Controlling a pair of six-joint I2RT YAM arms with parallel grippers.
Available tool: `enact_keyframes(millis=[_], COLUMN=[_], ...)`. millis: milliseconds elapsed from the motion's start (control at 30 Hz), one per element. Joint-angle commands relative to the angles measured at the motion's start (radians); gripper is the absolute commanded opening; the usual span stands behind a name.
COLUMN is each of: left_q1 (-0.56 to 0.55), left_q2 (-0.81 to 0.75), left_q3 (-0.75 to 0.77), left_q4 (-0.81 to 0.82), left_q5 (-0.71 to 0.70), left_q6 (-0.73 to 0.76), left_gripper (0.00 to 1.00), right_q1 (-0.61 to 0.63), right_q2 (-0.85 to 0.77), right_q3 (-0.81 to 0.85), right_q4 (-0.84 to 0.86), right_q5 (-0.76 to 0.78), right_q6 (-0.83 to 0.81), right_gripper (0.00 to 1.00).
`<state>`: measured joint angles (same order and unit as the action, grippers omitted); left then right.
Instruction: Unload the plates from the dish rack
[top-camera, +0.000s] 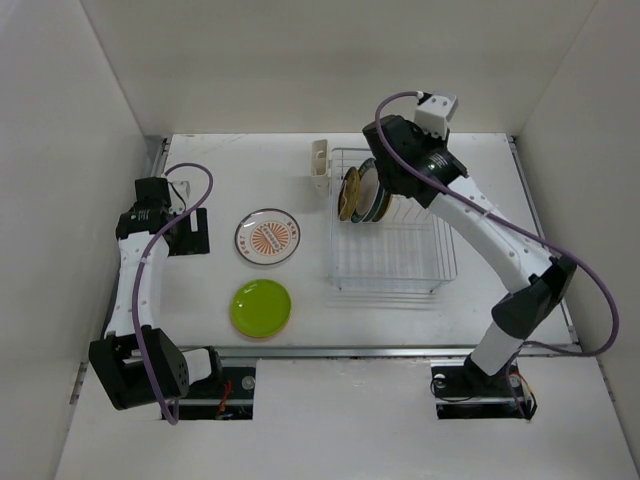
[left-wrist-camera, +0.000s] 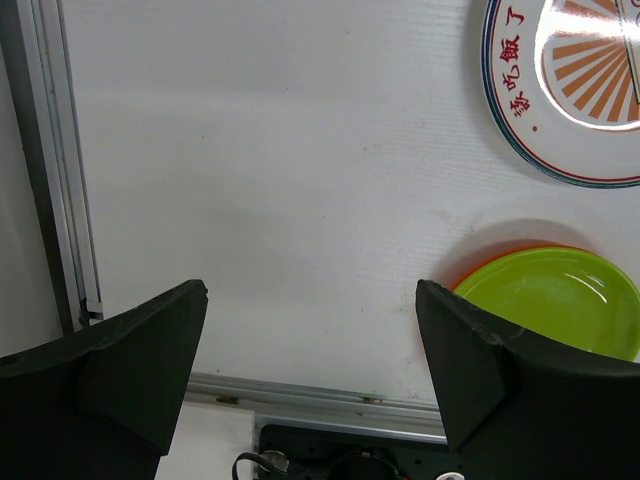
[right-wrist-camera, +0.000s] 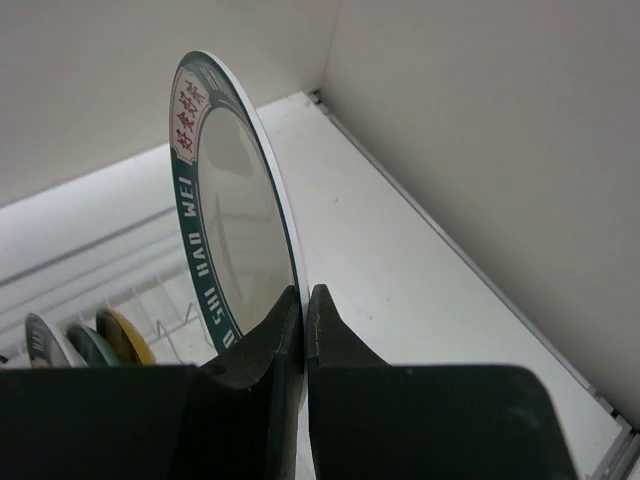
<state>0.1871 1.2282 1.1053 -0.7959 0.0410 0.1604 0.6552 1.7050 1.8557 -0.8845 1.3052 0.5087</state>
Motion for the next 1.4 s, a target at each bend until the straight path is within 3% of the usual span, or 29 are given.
enact_keyframes(millis=[0, 67, 167, 200, 267, 300, 367, 433, 700, 833, 967, 1067, 1233, 1367], left_q1=[0.005, 0.005, 0.005, 0.005, 0.005, 0.005, 0.014, 0.024, 0.06, 0.06, 0.06, 0.06, 0.06, 0.06], left_q2=[-0.012, -0.021, -0.021, -0.021, -0.032, -0.032, -0.041, -0.041, -0.05, -0.05, -0.05, -0.05, -0.041, -0.032], left_q3=[-0.009, -0.009, -0.009, -0.009, -0.009, -0.018, -0.018, -0.018, -0.036, -0.036, -0.045, -0.055, -0.055, -0.045], left_q4=[0.004, 0.004, 0.014, 0.014, 0.024, 0.033, 0.034, 0.044, 0.066, 0.066, 0.066, 0.066, 0.066, 0.066], left_q5=[0.01, 0.01, -0.015, -0.03, -0.055, -0.085, -0.118, -0.159, -0.158, -0.147, -0.147, -0.135, -0.115, -0.102], left_q6=[0.011, 0.011, -0.021, -0.03, -0.05, -0.05, -0.061, -0.084, -0.107, -0.098, -0.088, -0.088, -0.079, -0.079], left_gripper=[0.84, 0.84, 0.85, 0.85, 0.85, 0.85, 0.85, 0.85, 0.88, 0.88, 0.88, 0.89, 0.89, 0.89], right_q1=[0.079, 0.145, 0.199, 0.208, 0.219, 0.219, 0.219, 0.219, 0.219, 0.21, 0.15, 0.11, 0.098, 0.089], right_q2=[-0.053, -0.065, -0.103, -0.12, -0.168, -0.179, -0.162, -0.115, 0.192, 0.323, 0.358, 0.415, 0.441, 0.476], right_q3=[0.085, 0.094, 0.076, 0.007, -0.085, -0.131, -0.214, -0.214, -0.053, 0.04, 0.014, 0.002, -0.019, -0.014], right_q4=[-0.062, -0.05, 0.094, 0.163, 0.39, 0.459, 0.601, 0.633, 0.691, 0.65, 0.716, 0.746, 0.726, 0.716], right_q5=[0.215, 0.192, -0.04, -0.245, -0.462, -0.667, -0.843, -1.016, -1.234, -1.235, -1.261, -1.375, -1.411, -1.446], right_q6=[-0.018, -0.018, -0.057, -0.087, -0.14, -0.141, -0.141, -0.141, -0.116, -0.05, 0.065, 0.088, 0.12, 0.077], right_gripper=[0.0, 0.0, 0.0, 0.0, 0.0, 0.0, 0.0, 0.0, 0.0, 0.0, 0.0, 0.0, 0.0, 0.09])
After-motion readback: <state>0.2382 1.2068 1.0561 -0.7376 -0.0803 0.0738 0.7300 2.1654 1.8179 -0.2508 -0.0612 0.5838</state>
